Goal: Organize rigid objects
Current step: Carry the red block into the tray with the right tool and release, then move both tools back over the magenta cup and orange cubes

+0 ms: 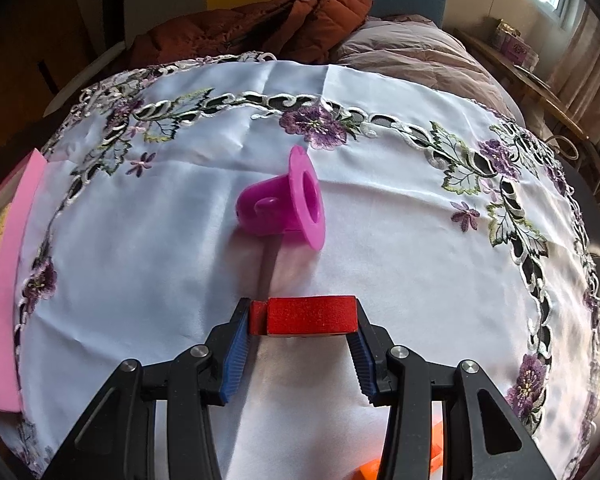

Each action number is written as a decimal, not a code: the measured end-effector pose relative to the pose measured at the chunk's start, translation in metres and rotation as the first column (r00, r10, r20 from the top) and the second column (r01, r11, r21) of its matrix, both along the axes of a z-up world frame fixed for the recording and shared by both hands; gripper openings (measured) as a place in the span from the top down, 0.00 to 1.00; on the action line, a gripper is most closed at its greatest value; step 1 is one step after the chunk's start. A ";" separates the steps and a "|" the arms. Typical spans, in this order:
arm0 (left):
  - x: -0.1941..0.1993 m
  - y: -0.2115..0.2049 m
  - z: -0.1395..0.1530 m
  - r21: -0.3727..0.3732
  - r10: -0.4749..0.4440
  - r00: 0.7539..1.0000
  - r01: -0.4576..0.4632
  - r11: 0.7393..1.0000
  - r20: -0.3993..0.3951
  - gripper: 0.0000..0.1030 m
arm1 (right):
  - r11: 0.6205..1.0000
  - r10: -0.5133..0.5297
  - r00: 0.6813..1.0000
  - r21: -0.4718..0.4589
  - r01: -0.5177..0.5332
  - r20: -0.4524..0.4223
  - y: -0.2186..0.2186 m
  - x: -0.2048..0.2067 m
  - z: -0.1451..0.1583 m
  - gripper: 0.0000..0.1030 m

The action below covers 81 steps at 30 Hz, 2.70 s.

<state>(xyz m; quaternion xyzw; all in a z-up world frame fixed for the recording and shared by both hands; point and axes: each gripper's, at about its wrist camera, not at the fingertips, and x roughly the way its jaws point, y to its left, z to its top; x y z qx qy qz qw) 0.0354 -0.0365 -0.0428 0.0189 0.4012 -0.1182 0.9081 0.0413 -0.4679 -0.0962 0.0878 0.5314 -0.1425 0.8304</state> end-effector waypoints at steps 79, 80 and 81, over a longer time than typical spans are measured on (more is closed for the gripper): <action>-0.001 0.050 -0.011 -0.043 0.127 0.991 -0.129 0.991 -0.035 0.67 | 0.831 0.528 0.818 0.057 -0.553 0.229 0.320 0.056 0.051 0.29; -0.001 0.049 -0.010 -0.042 0.126 0.991 -0.127 0.991 -0.033 0.67 | 0.832 0.528 0.816 0.051 -0.553 0.234 0.319 0.054 0.052 0.27; -0.001 0.048 -0.010 -0.041 0.125 0.992 -0.126 0.991 -0.032 0.67 | 0.832 0.529 0.814 0.044 -0.554 0.239 0.319 0.051 0.054 0.26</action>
